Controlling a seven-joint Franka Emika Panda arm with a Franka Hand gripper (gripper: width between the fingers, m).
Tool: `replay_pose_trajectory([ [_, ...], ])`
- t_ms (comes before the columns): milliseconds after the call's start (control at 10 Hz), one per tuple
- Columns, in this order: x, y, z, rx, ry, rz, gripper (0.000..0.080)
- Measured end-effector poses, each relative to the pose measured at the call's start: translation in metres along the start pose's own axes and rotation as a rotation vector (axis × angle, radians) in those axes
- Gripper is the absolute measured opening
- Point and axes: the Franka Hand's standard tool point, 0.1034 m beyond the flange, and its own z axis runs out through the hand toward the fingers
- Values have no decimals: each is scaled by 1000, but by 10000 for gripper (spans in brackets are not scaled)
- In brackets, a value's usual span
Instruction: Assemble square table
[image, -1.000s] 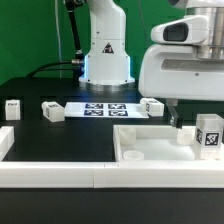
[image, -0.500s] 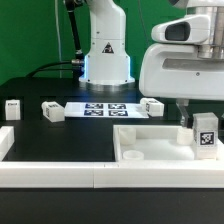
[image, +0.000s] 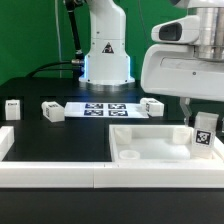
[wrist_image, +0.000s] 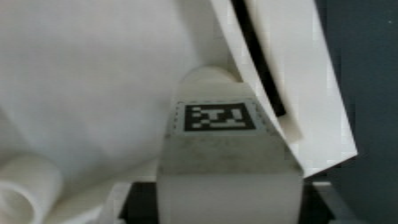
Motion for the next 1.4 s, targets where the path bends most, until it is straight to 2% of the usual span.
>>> replay_pose_trajectory([
  [200, 4, 2, 1, 14, -25, 296, 290],
  [700, 2, 3, 5, 11, -69, 842, 291],
  [900, 1, 3, 4, 1, -68, 1016, 291],
  [1100, 0, 3, 4, -3, -65, 1069, 291],
  [1200, 0, 3, 5, -3, -65, 1054, 387],
  [1300, 0, 3, 5, -1, -65, 1012, 522],
  [1400, -2, 2, 5, 0, -63, 913, 522],
])
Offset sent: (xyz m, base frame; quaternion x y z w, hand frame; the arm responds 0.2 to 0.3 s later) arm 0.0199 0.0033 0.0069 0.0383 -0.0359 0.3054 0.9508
